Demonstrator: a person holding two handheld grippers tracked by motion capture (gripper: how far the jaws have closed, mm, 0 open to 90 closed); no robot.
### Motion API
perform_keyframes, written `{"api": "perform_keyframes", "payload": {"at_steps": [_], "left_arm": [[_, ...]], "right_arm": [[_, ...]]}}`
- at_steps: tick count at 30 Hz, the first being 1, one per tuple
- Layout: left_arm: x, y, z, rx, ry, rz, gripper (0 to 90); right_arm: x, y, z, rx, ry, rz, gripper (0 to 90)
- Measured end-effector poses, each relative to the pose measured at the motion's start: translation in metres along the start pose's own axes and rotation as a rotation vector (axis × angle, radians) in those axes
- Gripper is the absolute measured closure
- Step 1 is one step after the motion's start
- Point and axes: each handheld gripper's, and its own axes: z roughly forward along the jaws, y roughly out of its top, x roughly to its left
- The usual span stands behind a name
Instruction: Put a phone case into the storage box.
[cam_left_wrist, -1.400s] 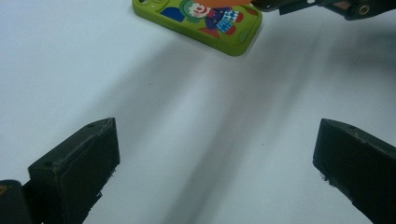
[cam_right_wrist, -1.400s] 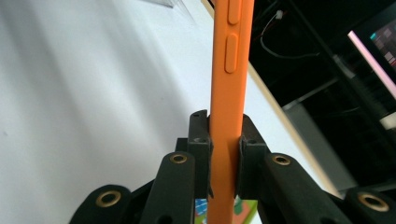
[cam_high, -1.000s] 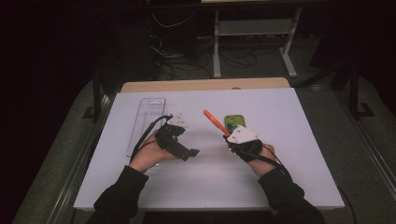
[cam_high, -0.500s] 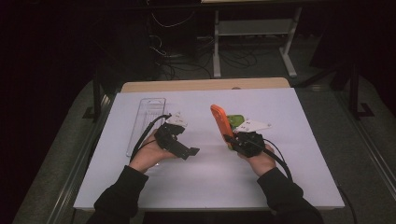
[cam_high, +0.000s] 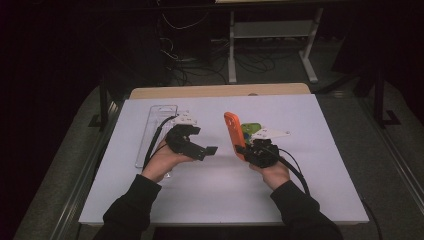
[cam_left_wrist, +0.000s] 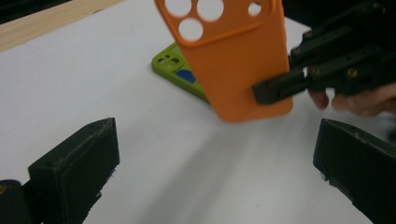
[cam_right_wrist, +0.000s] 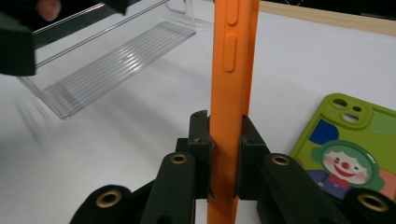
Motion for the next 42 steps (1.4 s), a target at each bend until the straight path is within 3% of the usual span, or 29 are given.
{"api": "perform_keyframes", "payload": {"at_steps": [5,11,16,26,27,34,37,42], "left_arm": [[0.0,0.007,0.013,-0.031,-0.023,-0.023,0.0],[0.001,0.015,0.026,-0.087,-0.051,-0.059,0.0],[0.003,0.022,0.033,-0.105,-0.065,-0.046,0.0],[0.001,0.023,0.047,-0.101,-0.085,-0.063,0.0],[0.0,0.023,0.048,-0.113,-0.086,-0.081,0.0],[0.001,0.023,0.048,-0.125,-0.096,-0.09,0.4],[0.003,0.023,0.047,-0.123,-0.089,-0.07,6.3],[0.002,0.023,0.046,-0.133,-0.098,-0.083,8.0]], "right_arm": [[0.006,0.001,0.002,-0.002,0.02,0.011,78.3],[0.01,0.001,0.005,-0.01,0.04,-0.01,78.4],[0.015,0.001,0.005,-0.014,0.055,-0.01,78.4],[0.019,0.003,0.004,-0.038,0.08,-0.028,78.4],[0.02,0.003,0.004,-0.038,0.082,-0.027,78.4],[0.02,0.003,0.004,-0.044,0.09,-0.041,78.4],[0.02,0.003,0.004,-0.044,0.09,-0.041,78.4],[0.02,0.003,0.004,-0.045,0.087,-0.046,78.4]]}}
